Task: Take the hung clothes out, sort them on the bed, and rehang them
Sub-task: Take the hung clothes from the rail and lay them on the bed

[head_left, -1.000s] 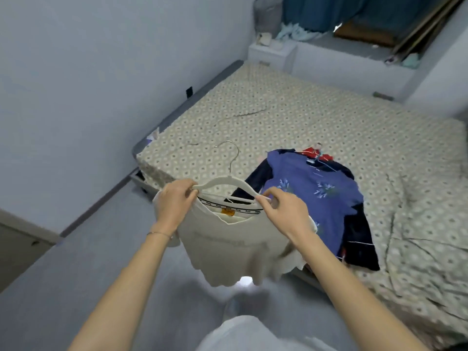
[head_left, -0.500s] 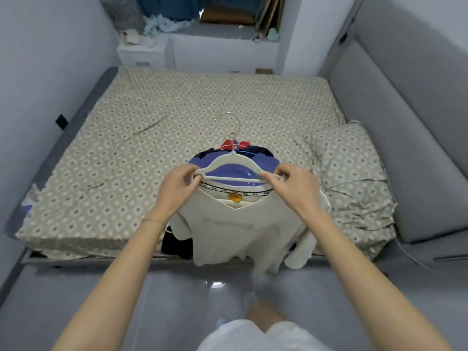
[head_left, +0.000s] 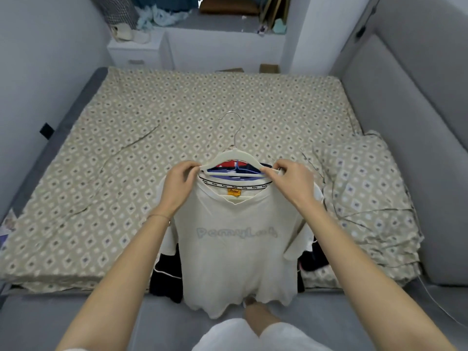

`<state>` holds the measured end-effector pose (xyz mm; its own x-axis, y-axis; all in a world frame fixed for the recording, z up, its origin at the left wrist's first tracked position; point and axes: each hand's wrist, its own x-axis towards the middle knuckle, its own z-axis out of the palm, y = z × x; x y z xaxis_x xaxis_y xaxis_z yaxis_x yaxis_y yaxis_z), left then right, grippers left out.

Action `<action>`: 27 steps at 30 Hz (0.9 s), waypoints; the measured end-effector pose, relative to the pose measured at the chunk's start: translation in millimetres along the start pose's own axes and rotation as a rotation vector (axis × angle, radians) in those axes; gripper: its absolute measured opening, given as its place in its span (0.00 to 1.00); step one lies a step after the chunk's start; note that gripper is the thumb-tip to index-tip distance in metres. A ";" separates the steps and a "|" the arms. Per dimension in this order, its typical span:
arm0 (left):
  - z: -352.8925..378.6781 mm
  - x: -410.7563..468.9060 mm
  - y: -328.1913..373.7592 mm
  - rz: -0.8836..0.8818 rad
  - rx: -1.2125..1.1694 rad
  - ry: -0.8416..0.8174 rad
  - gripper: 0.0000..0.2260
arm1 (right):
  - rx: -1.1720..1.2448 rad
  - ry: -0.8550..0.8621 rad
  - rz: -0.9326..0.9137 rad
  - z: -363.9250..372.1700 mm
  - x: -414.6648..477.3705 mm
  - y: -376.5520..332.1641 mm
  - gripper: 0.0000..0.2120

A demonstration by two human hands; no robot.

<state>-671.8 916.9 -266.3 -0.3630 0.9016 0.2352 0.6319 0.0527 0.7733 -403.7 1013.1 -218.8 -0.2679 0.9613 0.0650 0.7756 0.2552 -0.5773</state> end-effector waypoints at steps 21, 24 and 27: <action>157.8 150.2 -203.6 -0.261 0.030 -0.157 0.07 | -0.073 -0.309 0.097 214.3 207.7 118.4 0.16; 178.1 158.1 -236.1 -0.266 0.034 -0.151 0.09 | -0.077 -0.318 0.098 243.7 221.4 134.3 0.11; 194.2 159.5 -256.4 -0.255 0.072 -0.176 0.09 | -0.096 -0.362 0.126 265.1 226.0 148.3 0.09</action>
<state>-758.7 1130.6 -541.4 -0.3963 0.9154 -0.0712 0.5844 0.3113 0.7493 -500.8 1240.5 -505.5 -0.3377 0.8913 -0.3025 0.8607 0.1623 -0.4826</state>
